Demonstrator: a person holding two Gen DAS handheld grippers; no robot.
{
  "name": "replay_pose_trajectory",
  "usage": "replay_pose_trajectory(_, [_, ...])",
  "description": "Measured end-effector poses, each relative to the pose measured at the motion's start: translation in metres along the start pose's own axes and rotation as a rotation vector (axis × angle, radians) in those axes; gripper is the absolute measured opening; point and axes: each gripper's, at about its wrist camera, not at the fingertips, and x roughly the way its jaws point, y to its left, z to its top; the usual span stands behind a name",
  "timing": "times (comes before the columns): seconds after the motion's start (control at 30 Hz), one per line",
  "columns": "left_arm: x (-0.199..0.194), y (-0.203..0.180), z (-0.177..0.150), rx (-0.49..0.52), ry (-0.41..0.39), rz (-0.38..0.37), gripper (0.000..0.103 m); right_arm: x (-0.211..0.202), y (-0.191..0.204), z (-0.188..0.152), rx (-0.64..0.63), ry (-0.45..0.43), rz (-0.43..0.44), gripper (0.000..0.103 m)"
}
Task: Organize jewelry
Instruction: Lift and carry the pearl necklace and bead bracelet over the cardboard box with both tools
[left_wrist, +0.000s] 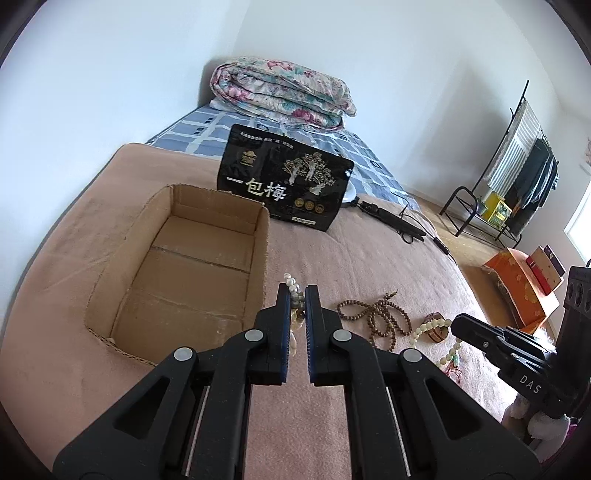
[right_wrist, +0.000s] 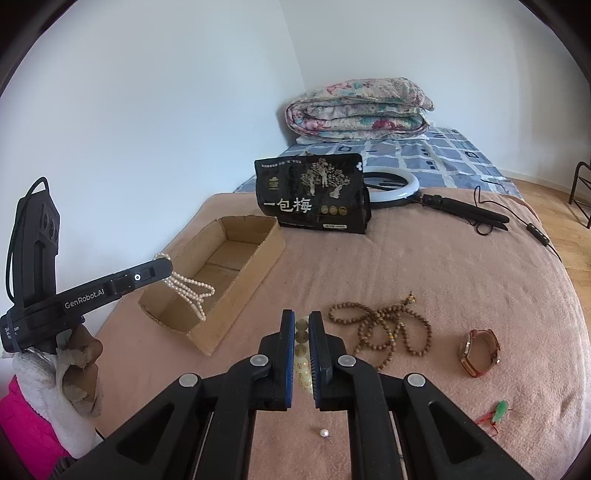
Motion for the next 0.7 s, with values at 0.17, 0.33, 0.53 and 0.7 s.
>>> replay_pose_trajectory(0.17, [-0.010, 0.032, 0.009, -0.031, -0.020, 0.038, 0.005, 0.018, 0.023, 0.010, -0.019, 0.004, 0.031, 0.005])
replay_pose_trajectory(0.33, [-0.011, 0.065, 0.015, -0.068, -0.024, 0.078, 0.005, 0.038, 0.050, 0.018, -0.040, 0.006, 0.059, 0.005])
replay_pose_trajectory(0.53, [-0.004, 0.101, 0.013, -0.121, 0.000, 0.105, 0.005, 0.063, 0.075, 0.027, -0.038, 0.011, 0.108, 0.005])
replay_pose_trajectory(0.7, [0.001, 0.118, 0.011, -0.136, 0.017, 0.127, 0.005, 0.087, 0.093, 0.031, -0.057, 0.030, 0.129, 0.005])
